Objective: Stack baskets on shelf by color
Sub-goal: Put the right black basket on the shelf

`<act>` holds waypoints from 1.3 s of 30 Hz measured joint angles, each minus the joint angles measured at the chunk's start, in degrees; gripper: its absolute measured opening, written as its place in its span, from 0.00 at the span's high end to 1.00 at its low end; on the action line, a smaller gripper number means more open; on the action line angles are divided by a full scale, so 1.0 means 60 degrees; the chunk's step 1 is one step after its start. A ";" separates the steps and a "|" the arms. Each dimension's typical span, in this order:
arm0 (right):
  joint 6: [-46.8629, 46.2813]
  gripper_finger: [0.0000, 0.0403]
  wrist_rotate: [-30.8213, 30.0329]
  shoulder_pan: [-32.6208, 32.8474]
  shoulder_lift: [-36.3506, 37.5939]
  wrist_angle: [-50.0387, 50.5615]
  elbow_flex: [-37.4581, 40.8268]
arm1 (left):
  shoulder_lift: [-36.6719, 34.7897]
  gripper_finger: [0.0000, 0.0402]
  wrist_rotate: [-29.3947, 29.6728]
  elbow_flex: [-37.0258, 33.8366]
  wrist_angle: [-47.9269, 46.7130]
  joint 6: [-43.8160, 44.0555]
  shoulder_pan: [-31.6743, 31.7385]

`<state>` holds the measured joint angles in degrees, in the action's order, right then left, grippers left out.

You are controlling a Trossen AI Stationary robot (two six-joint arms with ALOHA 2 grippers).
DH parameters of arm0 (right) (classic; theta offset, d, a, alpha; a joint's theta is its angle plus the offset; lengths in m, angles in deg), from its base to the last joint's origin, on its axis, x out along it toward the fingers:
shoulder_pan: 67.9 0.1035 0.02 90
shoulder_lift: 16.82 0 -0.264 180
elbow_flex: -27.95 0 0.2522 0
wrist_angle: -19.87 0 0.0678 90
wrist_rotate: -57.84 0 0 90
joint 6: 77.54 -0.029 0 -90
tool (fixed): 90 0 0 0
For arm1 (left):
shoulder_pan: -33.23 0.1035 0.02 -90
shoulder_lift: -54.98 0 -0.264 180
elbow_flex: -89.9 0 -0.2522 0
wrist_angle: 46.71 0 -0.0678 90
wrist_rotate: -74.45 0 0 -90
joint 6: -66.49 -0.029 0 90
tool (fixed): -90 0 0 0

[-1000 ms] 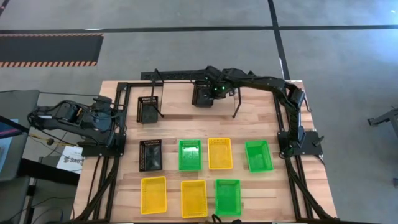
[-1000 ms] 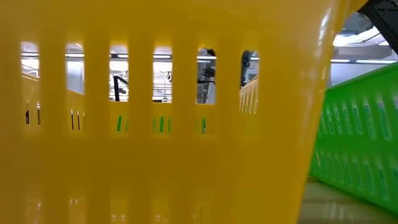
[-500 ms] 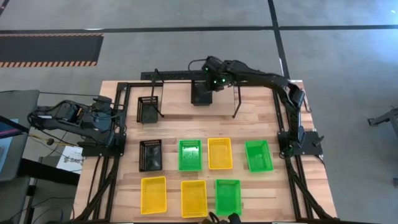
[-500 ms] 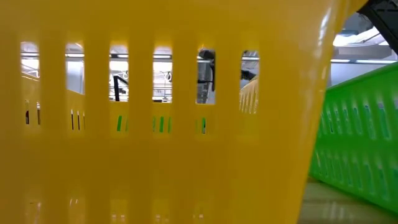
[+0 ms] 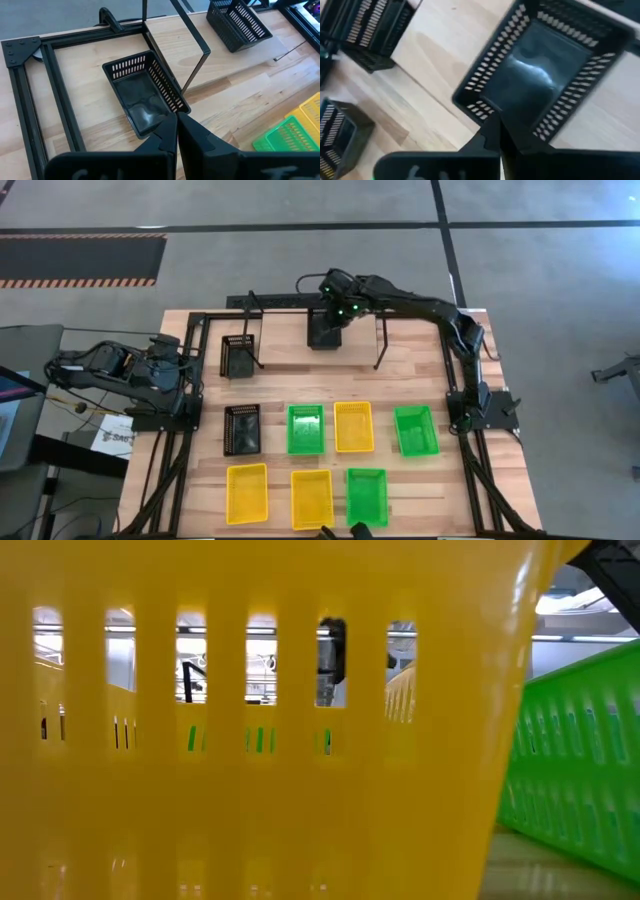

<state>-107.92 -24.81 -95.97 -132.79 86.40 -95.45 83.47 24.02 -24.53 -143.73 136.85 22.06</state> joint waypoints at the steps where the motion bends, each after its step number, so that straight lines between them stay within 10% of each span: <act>1: 0.0052 0.98 0.0018 0.0026 -0.0085 -0.0047 0.0000 | 0.0002 1.00 0.0000 0.0000 0.0000 0.0055 -0.0002; 39: -0.0059 1.00 -0.1731 0.0464 -0.1076 0.2988 0.0000 | 0.0000 1.00 0.0044 0.0000 -0.0004 0.0384 -0.0002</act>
<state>-108.27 -35.20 -93.19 -139.25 104.32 -95.45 83.47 24.28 -24.53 -143.75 139.15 22.05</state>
